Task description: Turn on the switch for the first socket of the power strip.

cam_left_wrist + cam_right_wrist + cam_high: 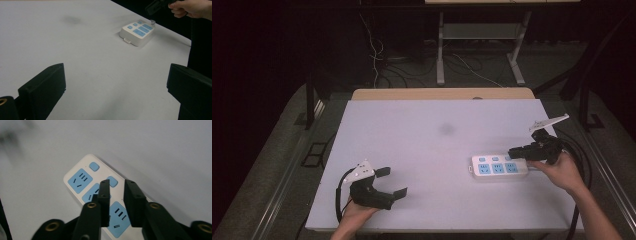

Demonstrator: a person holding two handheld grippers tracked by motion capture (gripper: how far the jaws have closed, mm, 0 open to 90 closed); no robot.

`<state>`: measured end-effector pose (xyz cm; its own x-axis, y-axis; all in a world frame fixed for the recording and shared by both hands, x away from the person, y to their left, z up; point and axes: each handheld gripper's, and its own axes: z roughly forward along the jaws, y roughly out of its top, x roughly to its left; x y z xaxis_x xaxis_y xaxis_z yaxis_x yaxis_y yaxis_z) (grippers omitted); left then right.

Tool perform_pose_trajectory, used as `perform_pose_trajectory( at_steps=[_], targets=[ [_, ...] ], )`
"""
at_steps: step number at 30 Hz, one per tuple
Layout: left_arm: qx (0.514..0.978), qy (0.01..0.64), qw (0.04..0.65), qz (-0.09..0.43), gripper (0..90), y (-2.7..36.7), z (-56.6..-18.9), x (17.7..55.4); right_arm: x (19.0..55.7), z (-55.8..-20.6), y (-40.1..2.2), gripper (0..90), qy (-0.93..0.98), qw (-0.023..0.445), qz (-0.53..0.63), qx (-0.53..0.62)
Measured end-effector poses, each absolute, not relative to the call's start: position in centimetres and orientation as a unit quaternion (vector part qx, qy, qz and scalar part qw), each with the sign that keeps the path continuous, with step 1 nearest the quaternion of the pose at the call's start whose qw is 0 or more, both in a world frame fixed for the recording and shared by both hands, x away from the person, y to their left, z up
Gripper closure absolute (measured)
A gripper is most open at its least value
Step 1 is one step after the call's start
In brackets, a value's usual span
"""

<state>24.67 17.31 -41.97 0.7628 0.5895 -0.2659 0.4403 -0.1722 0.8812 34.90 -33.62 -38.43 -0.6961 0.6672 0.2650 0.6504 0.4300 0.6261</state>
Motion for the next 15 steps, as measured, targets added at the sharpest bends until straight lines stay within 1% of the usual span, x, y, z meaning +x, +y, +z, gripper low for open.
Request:
perform_pose_trajectory(
  at_steps=[4, 15],
  targets=[
    [0.764, 0.337, 0.546, 0.068, 0.6, 17.3, -42.0, 24.7, 35.2, -38.7, -33.4, 89.5, 0.849, 0.014, 0.355, 0.39],
    [0.765, 0.338, 0.544, 0.072, 0.6, 17.2, -42.0, 24.7, 35.9, -39.6, -32.7, 89.5, 0.856, 0.015, 0.335, 0.394]
  ],
)
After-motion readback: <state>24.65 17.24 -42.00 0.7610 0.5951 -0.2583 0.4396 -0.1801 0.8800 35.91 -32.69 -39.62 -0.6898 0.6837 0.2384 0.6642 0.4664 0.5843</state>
